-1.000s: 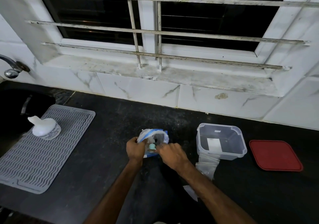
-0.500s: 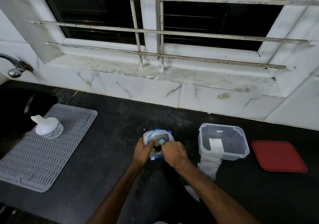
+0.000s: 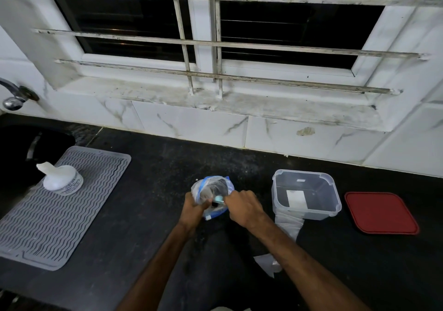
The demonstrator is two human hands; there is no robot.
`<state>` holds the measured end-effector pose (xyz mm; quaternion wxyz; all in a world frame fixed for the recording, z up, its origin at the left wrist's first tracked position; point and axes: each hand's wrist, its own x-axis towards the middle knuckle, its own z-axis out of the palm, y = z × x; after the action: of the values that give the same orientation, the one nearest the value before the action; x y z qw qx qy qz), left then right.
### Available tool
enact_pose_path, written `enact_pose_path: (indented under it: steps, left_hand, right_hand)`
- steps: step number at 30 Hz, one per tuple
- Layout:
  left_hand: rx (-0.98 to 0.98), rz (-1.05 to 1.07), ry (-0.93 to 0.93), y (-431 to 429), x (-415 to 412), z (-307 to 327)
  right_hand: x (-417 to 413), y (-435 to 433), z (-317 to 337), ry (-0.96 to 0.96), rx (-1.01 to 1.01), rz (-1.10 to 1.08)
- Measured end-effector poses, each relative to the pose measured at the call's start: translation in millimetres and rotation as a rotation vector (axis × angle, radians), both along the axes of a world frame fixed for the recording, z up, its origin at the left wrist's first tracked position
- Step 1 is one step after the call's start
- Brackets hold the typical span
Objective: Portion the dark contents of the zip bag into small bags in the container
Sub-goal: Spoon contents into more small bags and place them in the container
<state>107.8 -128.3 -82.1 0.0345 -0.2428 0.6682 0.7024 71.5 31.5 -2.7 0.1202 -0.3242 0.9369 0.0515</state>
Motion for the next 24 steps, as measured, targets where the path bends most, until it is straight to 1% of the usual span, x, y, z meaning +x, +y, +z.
enact_pose_path:
  steps: [2,4,7,9,11,15,18,24]
  left_hand:
    - [0.071,0.026,-0.034,-1,0,6]
    - [0.082,0.080,-0.087,-1,1,12]
    - [0.028,0.101,-0.101,-1,1,13]
    - [-0.004,0.114,-0.104,-1,1,13]
    - [0.007,0.138,-0.113,-1,0,14]
    - [-0.065,0.132,-0.101,-1,0,14]
    - [-0.109,0.062,-0.039,-1,6,14]
    - [-0.275,-0.029,-0.066,1,6,3]
  right_hand:
    - [-1,0,-1,0.004,-0.033,0.012]
    - [0,-2,-1,0.010,-0.068,0.037]
    - [2,-5,-5,0.024,-0.135,0.071]
    - [2,-8,-10,0.042,-0.142,0.099]
    - [4,-10,-15,0.052,-0.125,0.128]
    - [0,-3,-18,0.053,-0.077,0.160]
    - [-6,4,-17,0.075,-0.032,0.122]
    - [4,-11,-17,0.006,0.061,0.107]
